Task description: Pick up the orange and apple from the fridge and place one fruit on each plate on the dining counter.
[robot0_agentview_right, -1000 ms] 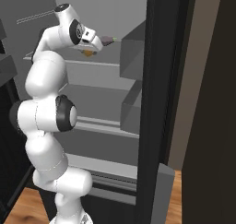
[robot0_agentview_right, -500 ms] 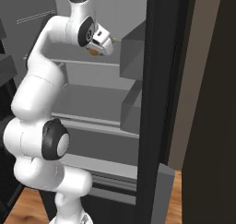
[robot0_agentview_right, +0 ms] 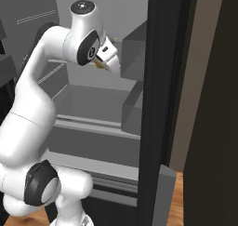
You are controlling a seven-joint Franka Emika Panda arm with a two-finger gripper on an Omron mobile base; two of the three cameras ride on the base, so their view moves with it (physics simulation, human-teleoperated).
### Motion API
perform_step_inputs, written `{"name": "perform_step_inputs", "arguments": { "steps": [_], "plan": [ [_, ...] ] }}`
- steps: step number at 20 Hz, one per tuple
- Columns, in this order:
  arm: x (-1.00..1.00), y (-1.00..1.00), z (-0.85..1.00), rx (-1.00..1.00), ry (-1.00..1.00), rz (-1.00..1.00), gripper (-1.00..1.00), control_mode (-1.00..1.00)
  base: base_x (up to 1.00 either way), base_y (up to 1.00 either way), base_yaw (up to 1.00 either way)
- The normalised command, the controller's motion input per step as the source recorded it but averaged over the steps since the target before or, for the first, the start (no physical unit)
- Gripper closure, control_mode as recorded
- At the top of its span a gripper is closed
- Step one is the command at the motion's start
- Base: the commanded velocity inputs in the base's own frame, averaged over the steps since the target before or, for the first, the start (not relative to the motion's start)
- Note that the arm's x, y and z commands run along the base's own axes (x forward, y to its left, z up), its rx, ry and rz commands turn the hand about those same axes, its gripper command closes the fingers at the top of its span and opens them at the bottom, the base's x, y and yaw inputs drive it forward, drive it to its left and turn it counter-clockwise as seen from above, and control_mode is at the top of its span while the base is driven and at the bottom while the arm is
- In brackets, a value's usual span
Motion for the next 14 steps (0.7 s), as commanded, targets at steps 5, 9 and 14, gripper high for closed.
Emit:
{"name": "perform_step_inputs", "arguments": {
  "steps": [5, 9, 14],
  "plan": [
    [-1.0, 0.0, -0.21, 0.0, 0.0, -0.15, 1.0, -1.0, 0.0, 0.0, 0.0],
    [-1.0, 0.09, -0.39, -0.04, 0.0, -0.02, 1.0, -1.0, 0.0, 0.0, 0.0],
    [-1.0, 0.29, -0.69, -0.12, -0.01, 0.01, 1.0, -1.0, 0.0, 0.0, 0.0]
  ]
}}
